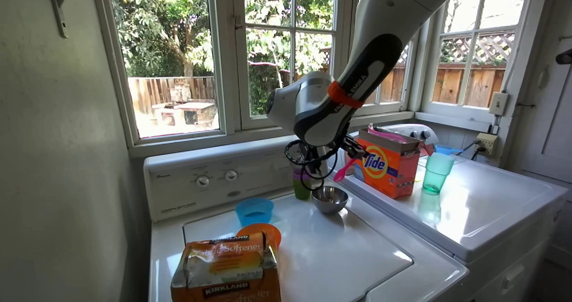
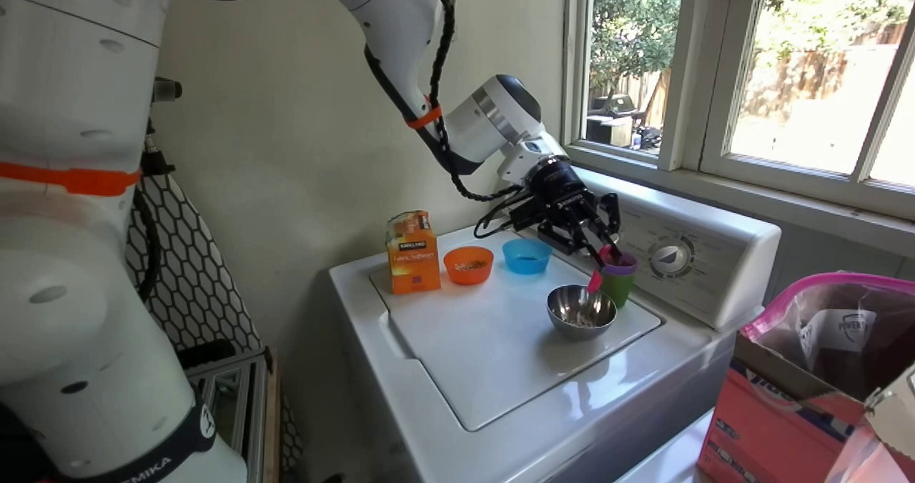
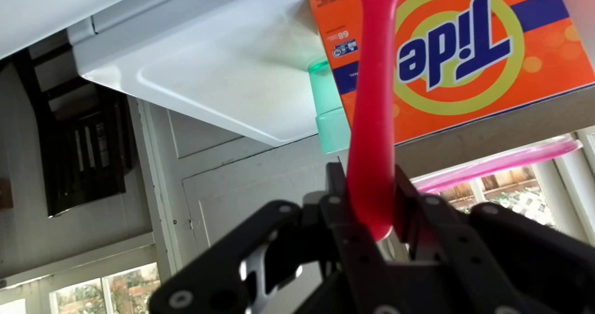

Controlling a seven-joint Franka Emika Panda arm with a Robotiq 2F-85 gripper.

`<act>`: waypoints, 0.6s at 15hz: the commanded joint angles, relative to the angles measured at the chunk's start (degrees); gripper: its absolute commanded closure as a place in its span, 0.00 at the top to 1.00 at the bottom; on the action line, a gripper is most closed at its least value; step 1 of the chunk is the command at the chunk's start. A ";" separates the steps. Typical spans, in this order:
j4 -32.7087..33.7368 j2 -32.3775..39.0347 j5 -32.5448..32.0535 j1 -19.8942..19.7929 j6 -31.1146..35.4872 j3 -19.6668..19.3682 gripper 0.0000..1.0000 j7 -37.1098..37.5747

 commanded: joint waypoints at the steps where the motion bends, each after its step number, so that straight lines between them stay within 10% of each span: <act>1: 2.01 2.46 -3.30 0.58 -3.87 1.48 0.06 2.69; 9: 3.05 2.03 7.85 -4.09 -0.05 3.61 0.06 -1.73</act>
